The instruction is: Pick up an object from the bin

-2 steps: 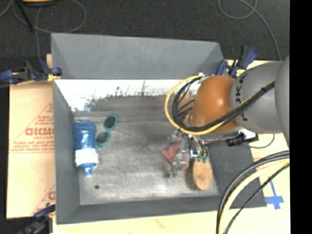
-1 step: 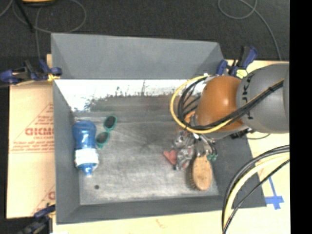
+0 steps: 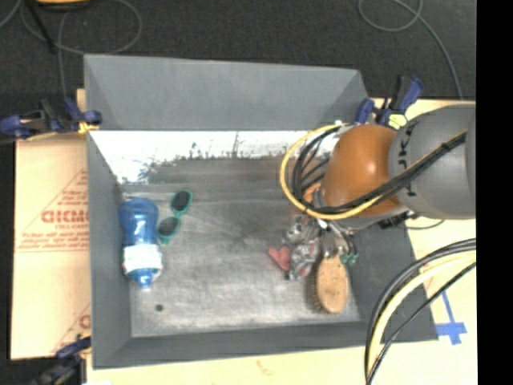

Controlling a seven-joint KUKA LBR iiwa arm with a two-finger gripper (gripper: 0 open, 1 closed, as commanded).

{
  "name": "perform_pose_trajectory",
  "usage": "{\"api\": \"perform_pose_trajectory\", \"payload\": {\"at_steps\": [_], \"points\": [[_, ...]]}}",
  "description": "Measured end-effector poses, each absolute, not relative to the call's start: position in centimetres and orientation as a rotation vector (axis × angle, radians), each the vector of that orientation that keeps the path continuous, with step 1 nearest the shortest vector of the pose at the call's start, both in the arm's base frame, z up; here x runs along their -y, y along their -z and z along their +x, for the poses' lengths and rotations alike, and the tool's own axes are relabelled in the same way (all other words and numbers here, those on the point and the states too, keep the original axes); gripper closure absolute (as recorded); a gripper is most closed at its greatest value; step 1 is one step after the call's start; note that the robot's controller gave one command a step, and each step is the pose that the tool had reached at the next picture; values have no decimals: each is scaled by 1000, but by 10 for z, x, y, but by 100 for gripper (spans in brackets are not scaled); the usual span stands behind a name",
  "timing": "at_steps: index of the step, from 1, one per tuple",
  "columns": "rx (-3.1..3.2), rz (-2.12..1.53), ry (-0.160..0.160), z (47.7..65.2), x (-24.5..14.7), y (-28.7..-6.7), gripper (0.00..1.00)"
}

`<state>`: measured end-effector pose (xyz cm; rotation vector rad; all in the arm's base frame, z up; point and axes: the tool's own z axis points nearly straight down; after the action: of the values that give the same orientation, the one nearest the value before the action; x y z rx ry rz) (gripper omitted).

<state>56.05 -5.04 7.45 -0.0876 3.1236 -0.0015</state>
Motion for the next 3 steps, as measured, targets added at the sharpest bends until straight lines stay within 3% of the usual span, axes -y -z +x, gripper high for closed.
{"api": "perform_pose_trajectory", "payload": {"at_steps": [1,2,3], "points": [[-3143,-80,2,559,62,-121,100],[-3132,-45,-1,562,55,-150,100],[-3147,-34,-2,550,61,-183,100]]}}
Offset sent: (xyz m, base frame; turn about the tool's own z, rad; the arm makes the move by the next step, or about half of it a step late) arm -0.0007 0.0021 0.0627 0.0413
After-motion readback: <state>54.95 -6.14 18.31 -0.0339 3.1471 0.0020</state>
